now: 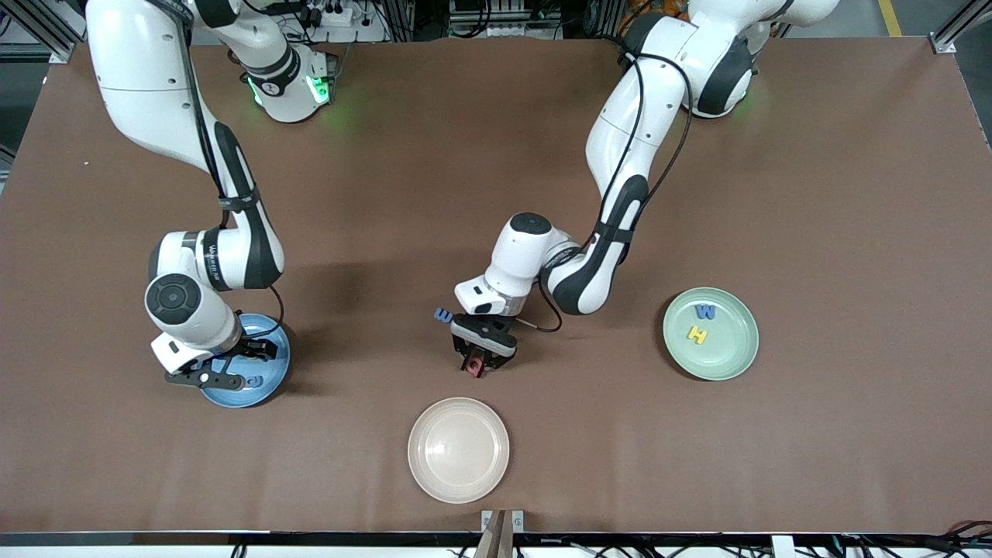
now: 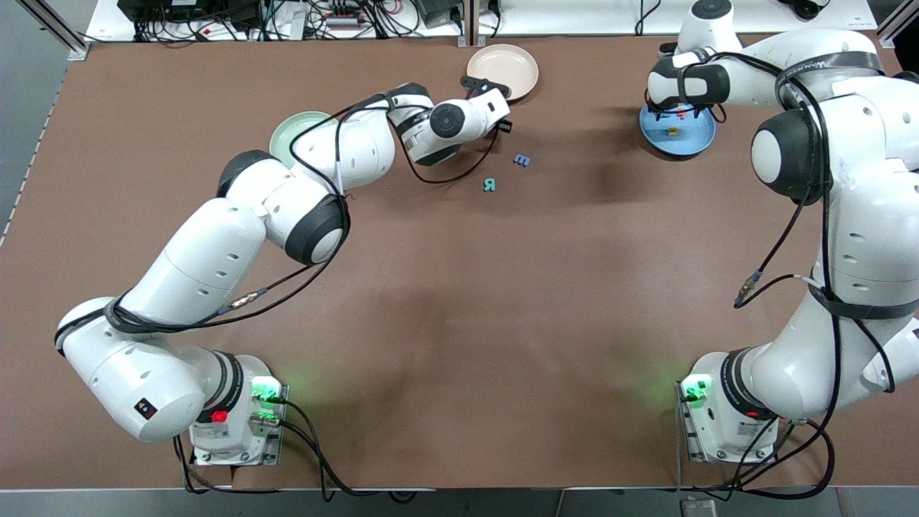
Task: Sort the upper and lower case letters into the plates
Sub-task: 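Grasp the pink o with the left gripper while the right gripper withdraws, then drop the pink o in the green plate while the right gripper reaches the E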
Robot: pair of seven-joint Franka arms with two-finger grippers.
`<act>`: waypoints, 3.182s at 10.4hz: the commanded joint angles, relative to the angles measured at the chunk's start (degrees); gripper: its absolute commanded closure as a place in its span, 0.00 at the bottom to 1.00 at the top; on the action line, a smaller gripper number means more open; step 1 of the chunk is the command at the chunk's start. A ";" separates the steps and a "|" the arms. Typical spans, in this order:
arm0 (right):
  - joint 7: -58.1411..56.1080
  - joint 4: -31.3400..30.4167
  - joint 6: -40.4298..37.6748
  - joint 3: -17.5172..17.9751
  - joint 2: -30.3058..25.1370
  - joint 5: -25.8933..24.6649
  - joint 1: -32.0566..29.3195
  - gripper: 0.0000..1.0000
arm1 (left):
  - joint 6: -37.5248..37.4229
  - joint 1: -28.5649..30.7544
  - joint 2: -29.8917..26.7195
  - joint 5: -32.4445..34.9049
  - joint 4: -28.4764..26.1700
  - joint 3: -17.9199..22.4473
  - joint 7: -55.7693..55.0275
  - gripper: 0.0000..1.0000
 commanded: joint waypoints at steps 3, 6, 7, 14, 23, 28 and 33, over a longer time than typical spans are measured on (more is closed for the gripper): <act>-0.19 3.25 -3.26 7.97 -1.28 5.33 2.49 0.00 | -8.12 0.83 -4.13 -2.90 0.07 -2.21 -0.88 1.00; -4.49 5.71 -3.26 10.10 -0.58 5.07 10.03 0.00 | -8.75 4.78 -7.89 -2.81 -7.37 -3.53 3.92 1.00; -6.76 5.54 -3.26 10.19 -0.58 5.16 11.63 0.00 | -8.75 9.58 -9.91 -2.81 -11.41 -7.11 8.74 1.00; -29.52 5.80 -3.08 10.19 1.09 5.42 18.74 0.00 | -16.97 35.55 -28.81 -2.28 -39.47 -23.40 30.85 1.00; -47.30 17.58 -2.99 14.32 12.70 9.20 15.68 0.00 | -26.94 54.36 -37.79 -2.19 -50.91 -34.65 42.98 1.00; -47.48 17.50 -3.61 14.14 12.62 8.32 16.83 0.00 | -27.39 62.25 -38.32 -2.19 -52.49 -36.40 55.26 1.00; -48.00 17.06 -8.16 13.88 11.64 7.97 17.09 0.00 | -27.39 62.37 -37.53 -2.81 -52.32 -36.94 52.13 0.57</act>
